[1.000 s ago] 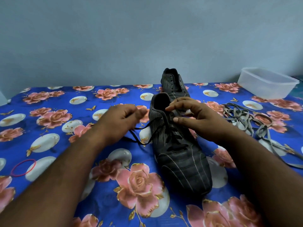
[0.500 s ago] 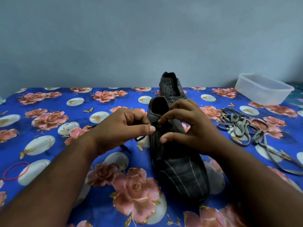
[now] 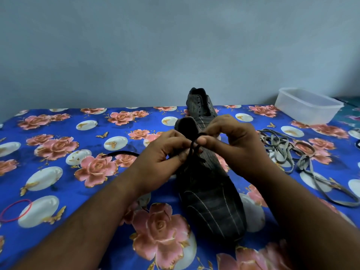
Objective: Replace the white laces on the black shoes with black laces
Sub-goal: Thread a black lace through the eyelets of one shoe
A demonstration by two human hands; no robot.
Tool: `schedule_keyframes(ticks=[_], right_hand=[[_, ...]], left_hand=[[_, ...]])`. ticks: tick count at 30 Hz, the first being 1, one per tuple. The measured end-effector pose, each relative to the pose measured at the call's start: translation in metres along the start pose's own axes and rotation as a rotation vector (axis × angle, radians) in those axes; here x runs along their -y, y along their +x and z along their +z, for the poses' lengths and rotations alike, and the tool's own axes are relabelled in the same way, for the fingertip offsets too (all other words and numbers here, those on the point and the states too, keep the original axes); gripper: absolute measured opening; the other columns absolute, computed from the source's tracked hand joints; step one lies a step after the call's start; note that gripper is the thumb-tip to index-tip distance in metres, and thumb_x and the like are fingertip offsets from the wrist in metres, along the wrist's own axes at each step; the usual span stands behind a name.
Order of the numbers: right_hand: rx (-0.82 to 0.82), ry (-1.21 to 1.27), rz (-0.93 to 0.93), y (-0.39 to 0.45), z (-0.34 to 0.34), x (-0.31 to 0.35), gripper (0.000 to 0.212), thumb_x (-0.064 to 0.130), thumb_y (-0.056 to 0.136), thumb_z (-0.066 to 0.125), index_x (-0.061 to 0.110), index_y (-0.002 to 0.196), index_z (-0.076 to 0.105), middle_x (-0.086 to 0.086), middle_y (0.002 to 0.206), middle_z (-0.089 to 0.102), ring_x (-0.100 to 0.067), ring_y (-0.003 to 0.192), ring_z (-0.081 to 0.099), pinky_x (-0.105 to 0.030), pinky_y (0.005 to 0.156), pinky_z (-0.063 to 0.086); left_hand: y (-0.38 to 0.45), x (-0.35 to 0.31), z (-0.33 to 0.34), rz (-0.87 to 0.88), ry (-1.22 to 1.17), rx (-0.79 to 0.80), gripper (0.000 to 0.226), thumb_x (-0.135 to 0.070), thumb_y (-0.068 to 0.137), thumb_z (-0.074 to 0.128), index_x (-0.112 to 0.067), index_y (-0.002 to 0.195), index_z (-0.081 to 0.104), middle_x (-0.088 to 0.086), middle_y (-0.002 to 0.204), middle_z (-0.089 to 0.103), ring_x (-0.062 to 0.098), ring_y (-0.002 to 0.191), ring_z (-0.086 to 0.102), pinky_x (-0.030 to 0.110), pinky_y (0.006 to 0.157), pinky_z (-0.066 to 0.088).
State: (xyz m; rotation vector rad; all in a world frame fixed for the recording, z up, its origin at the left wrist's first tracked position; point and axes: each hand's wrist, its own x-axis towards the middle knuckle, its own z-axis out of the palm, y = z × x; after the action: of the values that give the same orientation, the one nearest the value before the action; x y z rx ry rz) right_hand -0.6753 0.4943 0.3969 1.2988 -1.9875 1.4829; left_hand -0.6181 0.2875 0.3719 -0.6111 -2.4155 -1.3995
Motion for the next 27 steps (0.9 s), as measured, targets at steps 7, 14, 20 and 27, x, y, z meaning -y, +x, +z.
schedule_keyframes(ticks=[7, 14, 20, 27], right_hand=[[-0.171, 0.738, 0.371, 0.002, -0.018, -0.012, 0.034, 0.043, 0.071, 0.088, 0.016, 0.083, 0.071, -0.006, 0.083, 0.065, -0.024, 0.075, 0.055, -0.036, 0.077, 0.046], [-0.480, 0.524, 0.727, 0.006, -0.056, -0.033, 0.015, 0.033, 0.094, 0.066, 0.022, 0.084, 0.063, 0.007, 0.066, 0.053, -0.010, 0.060, 0.047, -0.027, 0.064, 0.045], [-0.311, -0.327, 0.838, -0.006, -0.061, -0.058, 0.041, 0.045, 0.086, 0.077, 0.022, 0.114, 0.058, 0.001, 0.102, 0.054, -0.015, 0.079, 0.052, -0.030, 0.071, 0.041], [0.301, -0.417, 0.003, 0.001, -0.019, -0.013, 0.027, 0.052, 0.093, 0.059, 0.031, 0.101, 0.074, 0.013, 0.100, 0.061, -0.014, 0.100, 0.054, -0.024, 0.087, 0.041]], left_hand=[[0.000, -0.003, 0.003, -0.039, -0.079, -0.033, 0.017, -0.044, 0.087, 0.068, -0.029, 0.091, 0.073, -0.008, 0.096, 0.059, 0.024, 0.092, 0.059, 0.053, 0.084, 0.051], [-0.001, -0.004, 0.003, -0.043, -0.059, -0.029, 0.020, -0.043, 0.090, 0.065, -0.024, 0.088, 0.073, -0.006, 0.095, 0.059, 0.023, 0.090, 0.059, 0.036, 0.084, 0.051], [0.000, -0.006, 0.006, -0.032, -0.044, -0.063, 0.027, -0.050, 0.091, 0.060, -0.026, 0.087, 0.073, -0.005, 0.095, 0.060, 0.022, 0.092, 0.060, 0.035, 0.084, 0.050], [0.000, -0.016, 0.007, 0.006, 0.054, -0.098, 0.006, -0.031, 0.094, 0.067, -0.028, 0.093, 0.072, -0.008, 0.090, 0.060, 0.013, 0.086, 0.059, 0.013, 0.074, 0.043]])
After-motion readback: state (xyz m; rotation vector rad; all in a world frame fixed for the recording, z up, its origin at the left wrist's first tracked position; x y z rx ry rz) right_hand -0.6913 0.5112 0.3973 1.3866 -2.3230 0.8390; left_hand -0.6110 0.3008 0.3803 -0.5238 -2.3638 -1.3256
